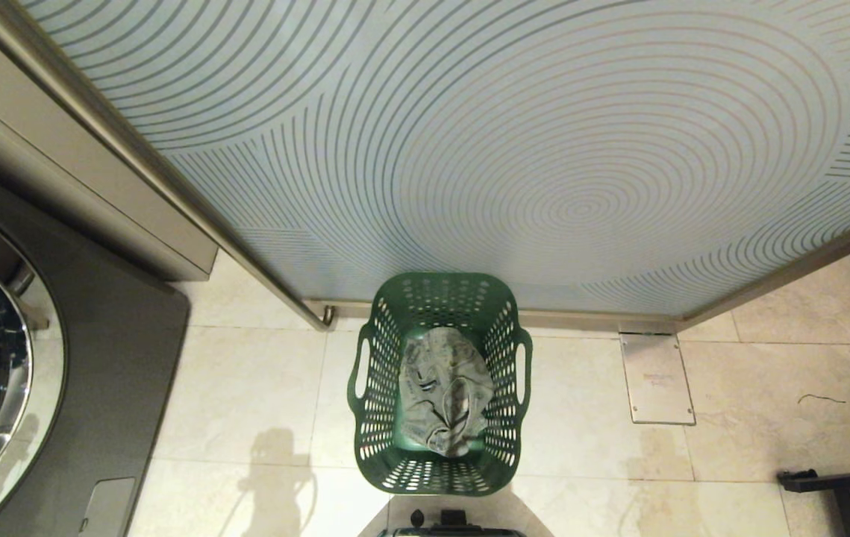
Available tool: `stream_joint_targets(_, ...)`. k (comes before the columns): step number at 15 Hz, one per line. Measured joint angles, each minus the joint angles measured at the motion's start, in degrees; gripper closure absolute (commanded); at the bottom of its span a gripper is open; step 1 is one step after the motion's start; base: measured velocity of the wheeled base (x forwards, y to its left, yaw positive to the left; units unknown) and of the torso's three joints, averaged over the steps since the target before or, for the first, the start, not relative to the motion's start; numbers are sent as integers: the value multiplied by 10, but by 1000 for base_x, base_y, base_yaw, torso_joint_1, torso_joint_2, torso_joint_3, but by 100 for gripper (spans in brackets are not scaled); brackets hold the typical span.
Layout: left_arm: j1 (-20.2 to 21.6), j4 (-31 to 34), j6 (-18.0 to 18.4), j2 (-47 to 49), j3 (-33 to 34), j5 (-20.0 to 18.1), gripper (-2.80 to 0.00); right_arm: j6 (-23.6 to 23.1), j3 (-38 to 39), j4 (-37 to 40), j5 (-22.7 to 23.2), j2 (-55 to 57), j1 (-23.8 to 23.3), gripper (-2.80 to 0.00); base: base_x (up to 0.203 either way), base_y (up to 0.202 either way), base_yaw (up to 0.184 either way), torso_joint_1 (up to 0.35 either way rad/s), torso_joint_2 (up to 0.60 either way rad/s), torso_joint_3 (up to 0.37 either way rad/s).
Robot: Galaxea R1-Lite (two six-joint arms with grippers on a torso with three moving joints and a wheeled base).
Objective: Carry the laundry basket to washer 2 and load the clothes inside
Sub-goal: Pick up the clothes basket and put it beside the washing machine
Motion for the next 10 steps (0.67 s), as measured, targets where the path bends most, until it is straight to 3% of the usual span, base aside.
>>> stream_joint_targets(10,0,0,2,0,0,0,0,1,0,0,0,0,0,0,0,0,0,0,0,0)
